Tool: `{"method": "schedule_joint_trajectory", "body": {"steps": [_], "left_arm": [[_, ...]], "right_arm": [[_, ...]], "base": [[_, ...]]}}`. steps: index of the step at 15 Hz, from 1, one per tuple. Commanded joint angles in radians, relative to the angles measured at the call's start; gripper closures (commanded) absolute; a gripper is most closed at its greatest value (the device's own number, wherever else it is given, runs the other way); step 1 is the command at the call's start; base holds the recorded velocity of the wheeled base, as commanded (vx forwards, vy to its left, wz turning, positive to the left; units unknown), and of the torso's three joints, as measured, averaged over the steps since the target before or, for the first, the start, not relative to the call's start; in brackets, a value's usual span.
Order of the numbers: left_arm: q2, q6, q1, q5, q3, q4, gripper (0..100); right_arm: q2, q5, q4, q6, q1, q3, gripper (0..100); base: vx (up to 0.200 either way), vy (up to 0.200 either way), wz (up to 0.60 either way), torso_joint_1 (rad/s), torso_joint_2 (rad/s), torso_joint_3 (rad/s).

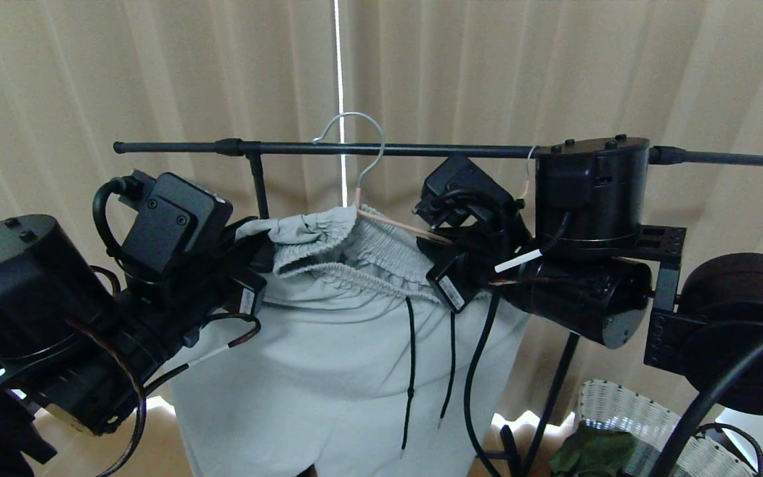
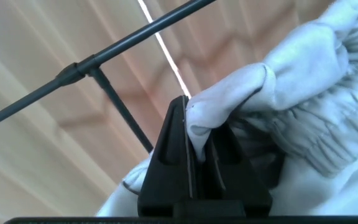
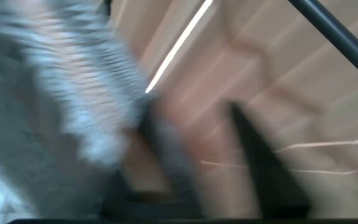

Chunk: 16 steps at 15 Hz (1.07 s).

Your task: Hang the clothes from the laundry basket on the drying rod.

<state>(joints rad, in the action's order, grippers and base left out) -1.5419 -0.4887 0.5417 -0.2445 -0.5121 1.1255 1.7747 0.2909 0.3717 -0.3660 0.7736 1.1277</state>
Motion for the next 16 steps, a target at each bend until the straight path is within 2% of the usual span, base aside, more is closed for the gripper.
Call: {"method": "schedule_joint_trajectory", "body": {"steps": [1, 7, 8, 10, 13, 16], "left_arm": [[-0.003, -0.001, -0.002, -0.004, 0.001, 0.000, 100], [-0.001, -0.002, -0.002, 0.007, 0.034, -0.001, 100], [0.000, -0.002, -0.002, 0.010, 0.037, -0.003, 0], [0.002, -0.002, 0.000, 0.013, 0.038, -0.004, 0], [0.019, 0.001, 0.018, 0.025, 0.072, -0.003, 0], [0.065, 0.002, 0.018, 0.119, 0.138, -0.003, 0]], "right_arm": [[-0.006, 0.005, -0.002, -0.001, 0.000, 0.000, 100], [-0.034, 0.004, 0.000, 0.002, 0.000, -0.011, 100], [-0.046, 0.004, 0.000, 0.002, 0.000, -0.022, 100], [-0.075, 0.005, 0.000, 0.002, -0.004, -0.043, 100], [-0.113, 0.005, -0.004, -0.001, -0.066, -0.072, 100], [-0.162, 0.005, -0.010, -0.001, -0.126, -0.141, 100]], "base": [[0.000, 0.000, 0.00, 0.000, 0.00, 0.000], [0.000, 0.000, 0.00, 0.000, 0.00, 0.000], [0.000, 0.000, 0.00, 0.000, 0.00, 0.000], [0.000, 0.000, 0.00, 0.000, 0.00, 0.000], [0.000, 0.000, 0.00, 0.000, 0.00, 0.000], [0.000, 0.000, 0.00, 0.000, 0.00, 0.000]]}}
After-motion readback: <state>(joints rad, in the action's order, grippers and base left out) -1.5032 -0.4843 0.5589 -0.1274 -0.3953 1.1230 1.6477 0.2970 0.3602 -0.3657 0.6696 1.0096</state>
